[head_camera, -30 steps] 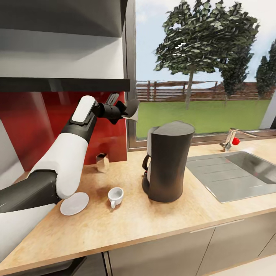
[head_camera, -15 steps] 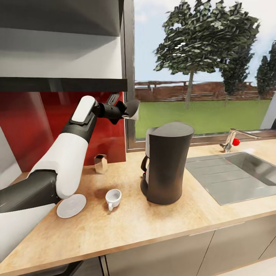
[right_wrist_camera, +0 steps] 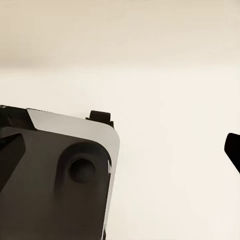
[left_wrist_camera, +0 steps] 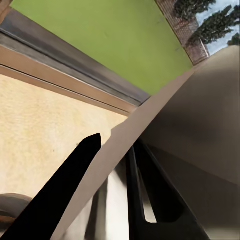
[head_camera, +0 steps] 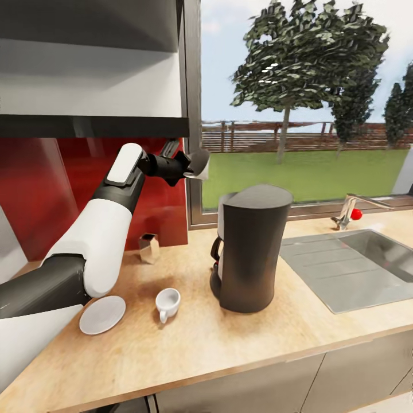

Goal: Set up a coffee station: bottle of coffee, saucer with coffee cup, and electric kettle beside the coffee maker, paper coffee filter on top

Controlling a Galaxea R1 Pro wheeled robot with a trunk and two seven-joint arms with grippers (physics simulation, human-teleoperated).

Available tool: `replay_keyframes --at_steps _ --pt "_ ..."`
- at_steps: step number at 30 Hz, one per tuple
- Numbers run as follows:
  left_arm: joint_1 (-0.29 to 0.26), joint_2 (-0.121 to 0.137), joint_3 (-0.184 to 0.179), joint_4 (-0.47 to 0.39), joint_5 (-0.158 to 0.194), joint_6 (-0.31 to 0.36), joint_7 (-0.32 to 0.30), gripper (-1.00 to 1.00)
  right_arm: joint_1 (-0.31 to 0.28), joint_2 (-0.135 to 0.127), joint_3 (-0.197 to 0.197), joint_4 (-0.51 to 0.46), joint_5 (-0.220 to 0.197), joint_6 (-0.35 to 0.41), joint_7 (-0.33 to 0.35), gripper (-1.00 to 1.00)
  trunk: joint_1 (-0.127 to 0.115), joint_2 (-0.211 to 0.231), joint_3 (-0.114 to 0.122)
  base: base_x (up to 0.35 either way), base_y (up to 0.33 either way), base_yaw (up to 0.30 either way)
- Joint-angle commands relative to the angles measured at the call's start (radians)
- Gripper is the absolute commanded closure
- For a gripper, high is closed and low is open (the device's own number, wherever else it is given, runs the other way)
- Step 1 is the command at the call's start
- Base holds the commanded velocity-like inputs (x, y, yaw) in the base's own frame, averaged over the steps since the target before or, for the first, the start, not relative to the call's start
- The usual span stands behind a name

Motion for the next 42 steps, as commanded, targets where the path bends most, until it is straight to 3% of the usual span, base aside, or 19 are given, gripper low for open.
replay_keyframes --at_steps 1,13,18,42 --pt "-0.001 -0.001 0.005 -0.001 0.011 0.003 0.008 1.0 -0.001 0.0 0.005 0.001 0.002 -0.003 0.0 -1.0 0.0 -0.001 -0.001 -0.174 -0.131 0.0" --pt "-0.001 -0.001 0.005 -0.001 0.011 0.026 0.008 1.0 -0.001 0.0 0.005 0.001 0.002 -0.003 0.0 -1.0 0.0 -0.001 -0.001 -0.051 -0.035 0.0" --pt "-0.001 -0.001 0.005 -0.001 0.011 0.044 -0.024 1.0 -0.001 0.0 0.005 0.001 0.002 -0.003 0.0 -1.0 0.0 -0.001 -0.001 -0.002 -0.063 0.0" --pt "-0.001 -0.001 0.006 0.002 0.011 0.046 -0.034 1.0 -0.001 0.0 0.005 0.001 0.002 -0.004 0.0 -1.0 0.0 -0.001 -0.001 0.04 -0.065 0.0"
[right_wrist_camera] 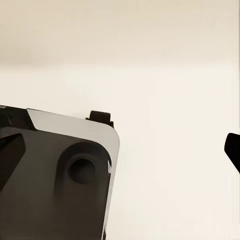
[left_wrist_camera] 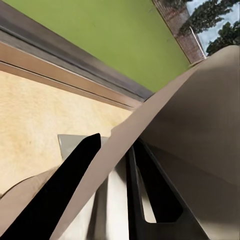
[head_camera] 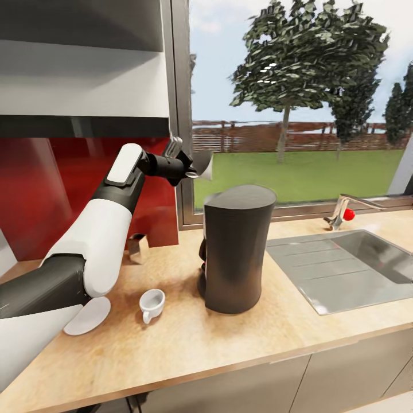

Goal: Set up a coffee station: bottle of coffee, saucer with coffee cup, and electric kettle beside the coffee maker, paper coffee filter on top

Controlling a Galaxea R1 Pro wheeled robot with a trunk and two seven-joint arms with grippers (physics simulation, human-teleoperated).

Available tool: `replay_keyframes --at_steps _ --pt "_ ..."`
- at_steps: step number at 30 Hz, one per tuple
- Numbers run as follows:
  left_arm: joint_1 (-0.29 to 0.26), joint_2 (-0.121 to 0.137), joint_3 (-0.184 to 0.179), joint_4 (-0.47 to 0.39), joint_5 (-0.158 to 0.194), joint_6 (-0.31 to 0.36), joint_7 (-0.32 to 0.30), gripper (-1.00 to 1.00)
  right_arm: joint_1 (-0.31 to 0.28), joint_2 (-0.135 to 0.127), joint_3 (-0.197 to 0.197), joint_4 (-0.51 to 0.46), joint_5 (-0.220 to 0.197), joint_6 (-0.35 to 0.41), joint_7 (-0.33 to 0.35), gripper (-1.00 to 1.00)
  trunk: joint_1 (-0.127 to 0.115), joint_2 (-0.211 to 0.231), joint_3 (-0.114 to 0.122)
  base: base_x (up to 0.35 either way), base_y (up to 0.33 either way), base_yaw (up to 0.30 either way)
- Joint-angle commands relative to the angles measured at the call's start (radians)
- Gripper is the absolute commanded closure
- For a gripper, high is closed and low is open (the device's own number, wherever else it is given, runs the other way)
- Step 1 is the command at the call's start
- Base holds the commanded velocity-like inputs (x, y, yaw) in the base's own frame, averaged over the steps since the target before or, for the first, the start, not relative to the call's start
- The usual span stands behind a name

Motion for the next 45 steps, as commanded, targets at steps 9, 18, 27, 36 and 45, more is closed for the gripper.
replay_keyframes --at_steps 9,18,27,36,45 --pt "-0.001 -0.001 0.006 0.002 0.008 0.004 0.01 1.0 -0.001 0.0 0.005 0.001 0.002 -0.002 0.0 -1.0 0.0 -0.001 -0.001 0.001 -0.034 0.0" --pt "-0.002 -0.001 0.004 0.04 0.008 0.006 0.009 1.0 -0.001 0.0 0.005 0.001 0.002 -0.003 0.0 -1.0 0.0 -0.001 -0.001 0.0 -0.002 0.0" --pt "-0.001 -0.001 0.001 0.045 0.008 0.051 0.008 1.0 -0.001 0.0 0.005 0.001 0.002 -0.002 0.0 -1.0 0.0 -0.001 -0.001 0.0 0.0 0.0" --pt "-0.001 -0.001 0.0 0.046 0.008 0.058 0.008 1.0 -0.001 0.0 0.005 0.001 0.002 -0.002 0.0 -1.0 0.0 -0.001 -0.001 0.0 0.0 0.0" --pt "-0.001 -0.001 0.0 0.046 0.008 0.058 0.008 1.0 -0.001 0.0 0.005 0.001 0.002 -0.002 0.0 -1.0 0.0 -0.001 -0.001 -0.028 -0.045 0.0"
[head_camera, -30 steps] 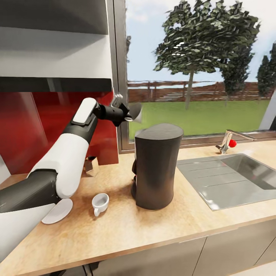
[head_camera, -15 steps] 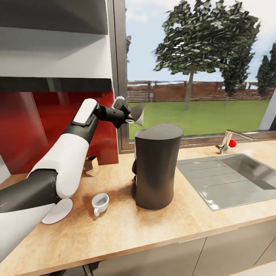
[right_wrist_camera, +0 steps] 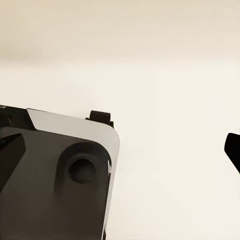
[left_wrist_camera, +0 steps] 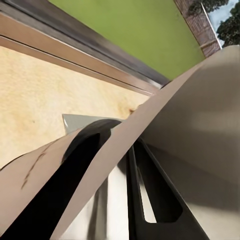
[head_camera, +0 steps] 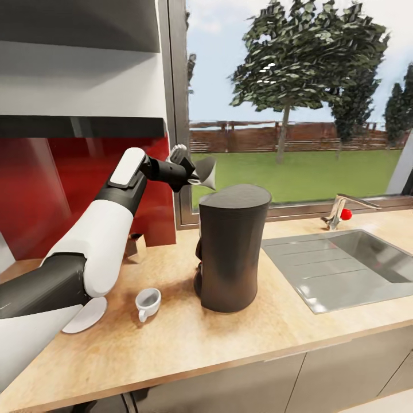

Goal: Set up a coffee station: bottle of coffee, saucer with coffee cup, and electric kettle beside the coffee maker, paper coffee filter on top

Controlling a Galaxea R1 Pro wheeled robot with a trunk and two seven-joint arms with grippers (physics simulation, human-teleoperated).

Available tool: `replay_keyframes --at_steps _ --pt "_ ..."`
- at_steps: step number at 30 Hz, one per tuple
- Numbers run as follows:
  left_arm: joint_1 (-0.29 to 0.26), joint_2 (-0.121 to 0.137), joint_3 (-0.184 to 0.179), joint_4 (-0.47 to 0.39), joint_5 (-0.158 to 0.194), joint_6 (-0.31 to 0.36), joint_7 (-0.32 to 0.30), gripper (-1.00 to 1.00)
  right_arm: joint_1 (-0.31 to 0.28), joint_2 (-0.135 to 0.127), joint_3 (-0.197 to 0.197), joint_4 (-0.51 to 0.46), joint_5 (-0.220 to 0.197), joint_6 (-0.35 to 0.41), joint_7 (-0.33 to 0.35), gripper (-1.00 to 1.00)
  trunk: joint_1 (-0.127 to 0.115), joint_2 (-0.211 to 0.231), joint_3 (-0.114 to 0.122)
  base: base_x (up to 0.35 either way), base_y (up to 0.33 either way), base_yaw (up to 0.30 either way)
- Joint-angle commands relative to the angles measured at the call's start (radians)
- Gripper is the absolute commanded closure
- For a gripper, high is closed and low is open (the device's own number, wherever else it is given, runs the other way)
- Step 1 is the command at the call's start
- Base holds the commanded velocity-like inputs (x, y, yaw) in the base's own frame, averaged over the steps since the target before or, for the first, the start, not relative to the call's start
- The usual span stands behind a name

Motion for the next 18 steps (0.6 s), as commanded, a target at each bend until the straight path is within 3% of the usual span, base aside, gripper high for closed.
replay_keyframes --at_steps 1,8,18 --pt "-0.001 -0.001 0.006 -0.001 0.007 0.003 0.01 1.0 -0.001 0.0 0.005 0.001 0.002 -0.003 0.0 -1.0 0.0 -0.001 -0.001 -0.023 -0.068 0.0" --pt "-0.001 -0.001 0.006 -0.001 0.007 0.003 0.01 1.0 -0.001 0.0 0.005 0.001 0.002 -0.003 0.0 -1.0 0.0 -0.001 -0.001 -0.041 -0.128 0.0" --pt "-0.001 -0.001 0.006 -0.001 0.007 0.003 0.01 1.0 -0.001 0.0 0.005 0.001 0.002 -0.002 0.0 -1.0 0.0 -0.001 -0.001 -0.007 -0.022 0.0"
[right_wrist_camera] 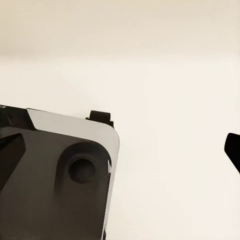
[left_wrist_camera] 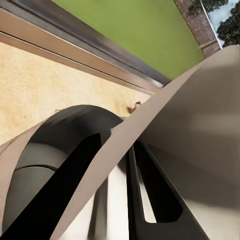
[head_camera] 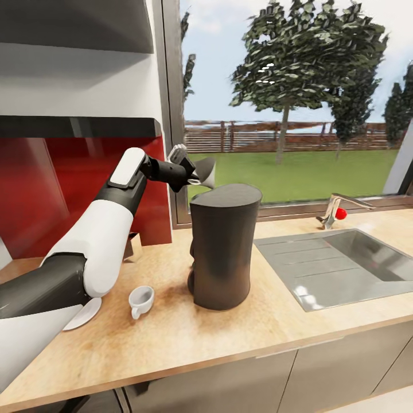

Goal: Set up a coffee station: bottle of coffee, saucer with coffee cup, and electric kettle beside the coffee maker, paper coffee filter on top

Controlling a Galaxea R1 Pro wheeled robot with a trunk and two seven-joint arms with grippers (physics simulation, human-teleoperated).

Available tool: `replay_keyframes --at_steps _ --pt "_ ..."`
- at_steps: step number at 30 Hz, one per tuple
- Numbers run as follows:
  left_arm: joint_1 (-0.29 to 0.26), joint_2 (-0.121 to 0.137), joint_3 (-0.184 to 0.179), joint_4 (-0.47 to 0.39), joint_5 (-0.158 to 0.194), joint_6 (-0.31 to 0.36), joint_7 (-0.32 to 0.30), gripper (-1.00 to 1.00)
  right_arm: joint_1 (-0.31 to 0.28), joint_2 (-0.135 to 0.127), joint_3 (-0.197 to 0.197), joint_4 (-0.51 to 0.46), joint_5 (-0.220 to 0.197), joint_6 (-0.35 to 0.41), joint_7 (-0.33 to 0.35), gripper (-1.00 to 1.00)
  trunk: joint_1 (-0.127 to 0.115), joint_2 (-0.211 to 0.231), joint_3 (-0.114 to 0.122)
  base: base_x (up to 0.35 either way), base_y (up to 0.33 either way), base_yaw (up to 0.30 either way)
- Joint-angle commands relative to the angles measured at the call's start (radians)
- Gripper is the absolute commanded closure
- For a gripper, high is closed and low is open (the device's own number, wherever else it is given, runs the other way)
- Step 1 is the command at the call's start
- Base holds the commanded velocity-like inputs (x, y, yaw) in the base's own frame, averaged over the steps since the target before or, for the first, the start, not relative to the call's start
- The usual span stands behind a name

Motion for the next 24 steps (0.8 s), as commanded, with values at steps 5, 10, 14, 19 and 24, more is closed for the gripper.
replay_keyframes --at_steps 5,10,14,19,24 --pt "-0.001 -0.001 0.006 -0.001 0.007 0.003 0.011 1.0 -0.001 0.0 0.005 0.001 0.002 -0.003 0.0 -1.0 0.0 -0.001 -0.001 0.0 -0.001 0.0" --pt "-0.001 -0.001 0.006 -0.001 0.007 0.003 0.011 1.0 -0.001 0.0 0.005 0.001 0.002 -0.003 0.0 -1.0 0.0 -0.001 -0.001 0.0 0.0 0.0" --pt "-0.001 -0.001 0.006 -0.001 0.007 0.003 0.011 1.0 -0.001 0.0 0.005 0.001 0.002 -0.003 0.0 -1.0 0.0 -0.001 -0.003 0.0 0.0 0.0" --pt "-0.001 -0.001 0.006 -0.001 0.007 0.003 0.011 1.0 -0.001 0.0 0.005 0.001 0.002 -0.003 0.0 -1.0 0.0 -0.001 -0.009 0.0 0.0 0.0" --pt "-0.001 -0.001 0.006 0.0 0.007 0.003 0.011 1.0 -0.001 0.0 0.005 0.001 0.002 -0.003 0.0 -1.0 0.0 -0.001 -0.012 0.0 0.0 0.0"
